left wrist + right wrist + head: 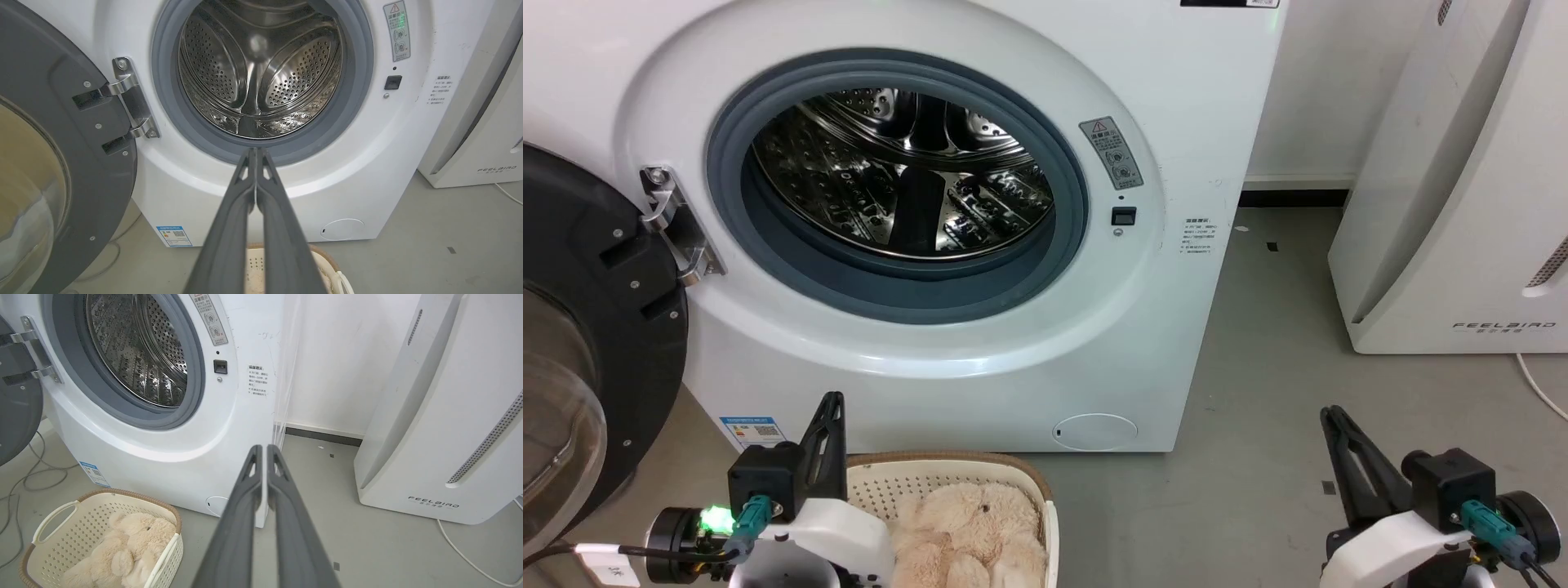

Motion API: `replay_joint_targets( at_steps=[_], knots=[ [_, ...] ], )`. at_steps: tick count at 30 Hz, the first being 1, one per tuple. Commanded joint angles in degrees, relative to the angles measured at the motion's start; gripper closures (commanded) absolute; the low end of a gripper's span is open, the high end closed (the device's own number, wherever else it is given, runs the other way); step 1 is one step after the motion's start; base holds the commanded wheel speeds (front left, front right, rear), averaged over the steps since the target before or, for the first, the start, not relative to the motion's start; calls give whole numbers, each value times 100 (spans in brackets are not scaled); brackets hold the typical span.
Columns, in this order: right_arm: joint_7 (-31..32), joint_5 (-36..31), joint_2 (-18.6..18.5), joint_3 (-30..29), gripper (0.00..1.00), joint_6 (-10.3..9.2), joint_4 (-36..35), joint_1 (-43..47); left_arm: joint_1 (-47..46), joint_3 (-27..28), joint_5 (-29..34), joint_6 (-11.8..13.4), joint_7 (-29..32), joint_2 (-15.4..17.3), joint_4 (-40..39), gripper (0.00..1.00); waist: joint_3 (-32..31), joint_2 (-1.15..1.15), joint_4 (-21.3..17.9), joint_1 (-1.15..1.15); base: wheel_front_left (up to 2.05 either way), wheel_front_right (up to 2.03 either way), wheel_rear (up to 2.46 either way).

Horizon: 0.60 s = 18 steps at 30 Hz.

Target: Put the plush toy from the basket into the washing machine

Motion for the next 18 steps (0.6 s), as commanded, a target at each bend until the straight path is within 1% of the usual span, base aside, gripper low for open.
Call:
replay_joint_targets(
  at_steps=[1, 11, 18],
  knots=[
    [0, 1, 0, 1, 0, 0, 0, 1, -1, 0, -1, 0, 0, 0, 1, 0, 0, 0, 0, 0, 0, 0, 0],
    [-105, 69, 0, -86, 0, 0, -14, -19, -52, -54, -32, 75, -104, 0, 67, 0, 37, 0, 0, 0, 0, 0, 0],
    [-188, 117, 0, -144, 0, -1, 2, -64, -199, -116, -38, 52, -188, 19, 280, 0, 127, 0, -1, 0, 0, 0, 0]
  ],
)
